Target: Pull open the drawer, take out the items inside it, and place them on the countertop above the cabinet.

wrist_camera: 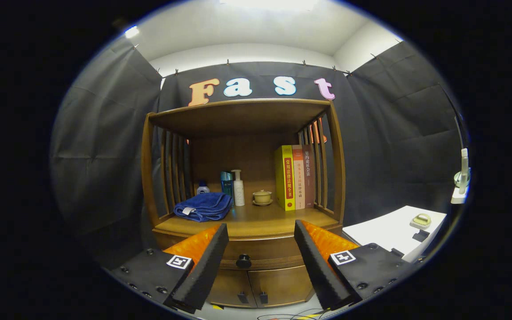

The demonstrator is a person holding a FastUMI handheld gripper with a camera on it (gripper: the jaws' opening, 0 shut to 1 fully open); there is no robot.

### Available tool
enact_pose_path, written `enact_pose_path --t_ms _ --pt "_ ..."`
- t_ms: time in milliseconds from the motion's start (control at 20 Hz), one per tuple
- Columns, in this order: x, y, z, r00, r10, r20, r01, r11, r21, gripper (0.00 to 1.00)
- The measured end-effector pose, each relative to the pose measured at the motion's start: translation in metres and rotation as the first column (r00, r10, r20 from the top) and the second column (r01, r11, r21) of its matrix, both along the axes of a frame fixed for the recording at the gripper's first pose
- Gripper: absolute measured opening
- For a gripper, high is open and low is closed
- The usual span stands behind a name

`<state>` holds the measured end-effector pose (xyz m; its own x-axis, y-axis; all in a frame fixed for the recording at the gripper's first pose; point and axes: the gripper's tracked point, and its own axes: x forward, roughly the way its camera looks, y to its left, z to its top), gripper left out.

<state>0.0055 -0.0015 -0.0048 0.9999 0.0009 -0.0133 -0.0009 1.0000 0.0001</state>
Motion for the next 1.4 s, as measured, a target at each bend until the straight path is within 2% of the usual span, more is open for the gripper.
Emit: enact_pose_path --t_ms 650,1400 --pt "0.028 0.011 -0.057 0.991 0.019 -0.132 -0.025 0.999 -0.044 0.98" --pt "0.094 0.026 -0.172 0.941 0.043 -0.337 -0.056 0.998 -0.03 0.99"
